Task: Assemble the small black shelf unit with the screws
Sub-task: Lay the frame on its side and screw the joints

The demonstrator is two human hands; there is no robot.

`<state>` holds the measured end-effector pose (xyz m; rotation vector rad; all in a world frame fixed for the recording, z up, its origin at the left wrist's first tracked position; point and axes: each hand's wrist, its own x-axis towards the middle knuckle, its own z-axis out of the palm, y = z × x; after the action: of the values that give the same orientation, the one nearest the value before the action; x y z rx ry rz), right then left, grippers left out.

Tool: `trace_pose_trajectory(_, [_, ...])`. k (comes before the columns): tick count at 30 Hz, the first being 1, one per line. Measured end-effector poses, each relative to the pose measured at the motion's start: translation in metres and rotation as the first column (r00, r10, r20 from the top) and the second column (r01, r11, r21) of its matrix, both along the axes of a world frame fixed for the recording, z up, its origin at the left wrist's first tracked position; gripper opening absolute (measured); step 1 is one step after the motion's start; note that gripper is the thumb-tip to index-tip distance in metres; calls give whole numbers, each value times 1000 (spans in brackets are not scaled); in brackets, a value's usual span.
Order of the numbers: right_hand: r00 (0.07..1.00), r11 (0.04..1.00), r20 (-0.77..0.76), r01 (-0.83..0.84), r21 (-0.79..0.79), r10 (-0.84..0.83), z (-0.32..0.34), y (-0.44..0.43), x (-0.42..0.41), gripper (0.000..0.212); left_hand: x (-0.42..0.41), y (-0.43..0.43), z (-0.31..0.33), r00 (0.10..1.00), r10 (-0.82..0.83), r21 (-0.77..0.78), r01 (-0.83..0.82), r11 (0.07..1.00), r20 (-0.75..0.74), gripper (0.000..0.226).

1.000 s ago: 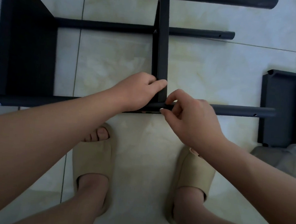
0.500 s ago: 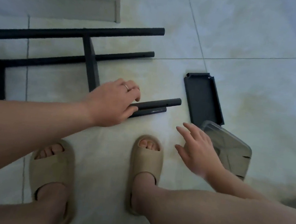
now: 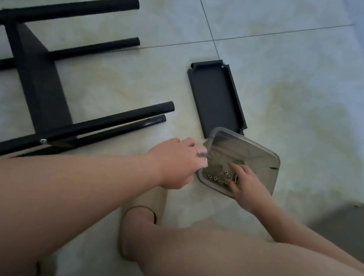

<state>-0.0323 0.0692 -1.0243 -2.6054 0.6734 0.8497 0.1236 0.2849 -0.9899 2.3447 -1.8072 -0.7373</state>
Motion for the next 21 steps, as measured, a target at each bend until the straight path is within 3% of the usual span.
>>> trace_pose_trajectory(8, [977, 992, -206, 69, 109, -45, -43, -19, 21, 38, -24, -23, -31, 999, -15, 42, 13, 999, 48, 23])
trace_pose_trajectory(14, [997, 997, -28, 74, 4, -74, -63, -30, 22, 39, -26, -31, -39, 1000, 7, 28, -8, 1000, 20, 16])
trace_pose_trajectory(17, [997, 998, -54, 51, 25, -49, -70, -34, 22, 43, -24, -29, -40, 1000, 0, 17, -1, 1000, 3, 16])
trace_pose_trajectory(21, [998, 1000, -69, -10, 18, 11, -77, -37, 26, 32, -23, -30, -40, 1000, -14, 18, 13, 1000, 8, 16])
